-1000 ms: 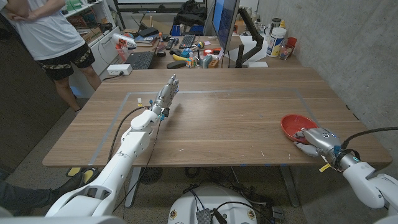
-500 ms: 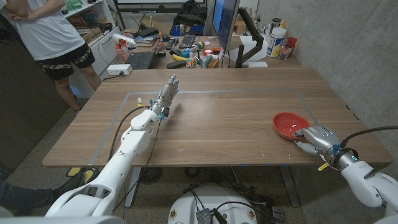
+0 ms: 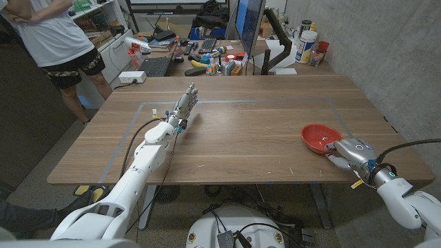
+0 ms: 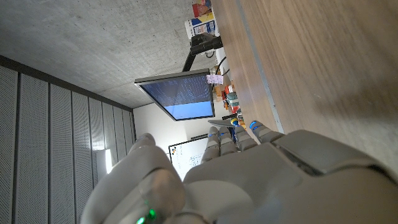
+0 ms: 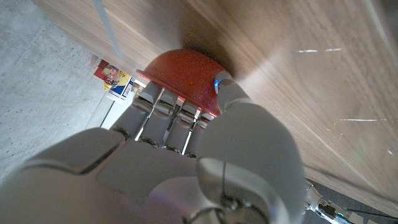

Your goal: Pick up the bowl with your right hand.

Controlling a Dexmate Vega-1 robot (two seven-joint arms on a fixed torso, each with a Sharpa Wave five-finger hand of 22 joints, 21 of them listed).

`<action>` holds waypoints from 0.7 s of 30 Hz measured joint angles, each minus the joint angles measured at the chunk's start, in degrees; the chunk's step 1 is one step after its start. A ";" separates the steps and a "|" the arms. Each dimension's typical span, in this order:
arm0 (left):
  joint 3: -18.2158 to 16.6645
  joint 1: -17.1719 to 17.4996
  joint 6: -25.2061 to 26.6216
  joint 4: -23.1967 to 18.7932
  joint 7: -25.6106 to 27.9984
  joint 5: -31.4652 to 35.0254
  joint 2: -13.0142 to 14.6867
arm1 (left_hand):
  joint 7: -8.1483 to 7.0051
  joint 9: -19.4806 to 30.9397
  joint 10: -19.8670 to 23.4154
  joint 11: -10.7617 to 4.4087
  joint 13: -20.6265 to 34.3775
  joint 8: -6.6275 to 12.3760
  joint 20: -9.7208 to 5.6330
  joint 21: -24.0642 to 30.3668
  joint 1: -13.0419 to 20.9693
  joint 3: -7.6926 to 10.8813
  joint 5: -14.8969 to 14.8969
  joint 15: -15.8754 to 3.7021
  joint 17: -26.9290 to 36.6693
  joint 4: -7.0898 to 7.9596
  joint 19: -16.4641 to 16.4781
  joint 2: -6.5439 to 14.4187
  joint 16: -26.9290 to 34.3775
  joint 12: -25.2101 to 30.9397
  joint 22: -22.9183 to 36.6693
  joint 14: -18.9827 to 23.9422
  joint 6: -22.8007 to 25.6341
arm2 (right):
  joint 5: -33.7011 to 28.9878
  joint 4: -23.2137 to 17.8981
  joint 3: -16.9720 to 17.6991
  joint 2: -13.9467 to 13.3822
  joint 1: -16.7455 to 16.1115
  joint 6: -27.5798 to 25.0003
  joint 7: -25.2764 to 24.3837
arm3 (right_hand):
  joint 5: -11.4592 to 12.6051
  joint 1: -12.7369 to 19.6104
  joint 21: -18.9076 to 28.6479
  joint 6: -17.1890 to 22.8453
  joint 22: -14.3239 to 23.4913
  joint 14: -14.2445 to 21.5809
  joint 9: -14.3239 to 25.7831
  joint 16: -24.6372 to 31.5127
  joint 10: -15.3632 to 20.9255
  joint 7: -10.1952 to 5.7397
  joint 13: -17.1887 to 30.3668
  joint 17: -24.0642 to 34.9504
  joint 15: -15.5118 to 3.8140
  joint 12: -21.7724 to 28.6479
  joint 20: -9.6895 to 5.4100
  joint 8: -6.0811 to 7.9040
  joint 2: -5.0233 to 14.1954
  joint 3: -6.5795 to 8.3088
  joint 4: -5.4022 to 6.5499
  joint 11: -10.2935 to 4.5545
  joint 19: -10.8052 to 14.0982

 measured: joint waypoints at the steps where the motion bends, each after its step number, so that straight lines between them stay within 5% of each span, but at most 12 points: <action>1: -0.01 -0.07 -0.04 0.12 -0.07 0.00 -0.02 | 0.00 0.00 -0.22 -0.22 0.00 0.00 0.00 0.00 0.00 0.00 0.00 0.00 0.00 0.00 0.00 0.00 0.00 0.00 0.00 0.00 0.00 | -0.02 -0.12 0.00 0.00 -0.02 -0.13 -0.03 | 0.00 0.00 0.00 0.01 0.00 0.09 0.00 0.00 0.09 0.01 0.00 0.00 0.09 0.00 0.00 0.00 0.00 0.00 0.00 -0.07 0.00; 21: -0.35 -0.66 -0.62 0.76 -0.89 0.00 -0.13 | 0.00 0.00 -0.30 -0.30 0.00 0.00 0.00 0.00 0.00 -0.13 0.00 0.00 0.00 0.14 0.00 0.00 0.00 0.00 0.00 0.00 0.00 | -1.23 -2.42 1.08 1.32 -0.78 -1.92 -0.80 | -0.45 0.38 0.00 0.41 -0.01 0.40 0.03 0.00 0.29 0.41 0.01 0.27 -0.23 0.00 0.00 0.35 0.07 -0.01 0.50 -0.27 0.00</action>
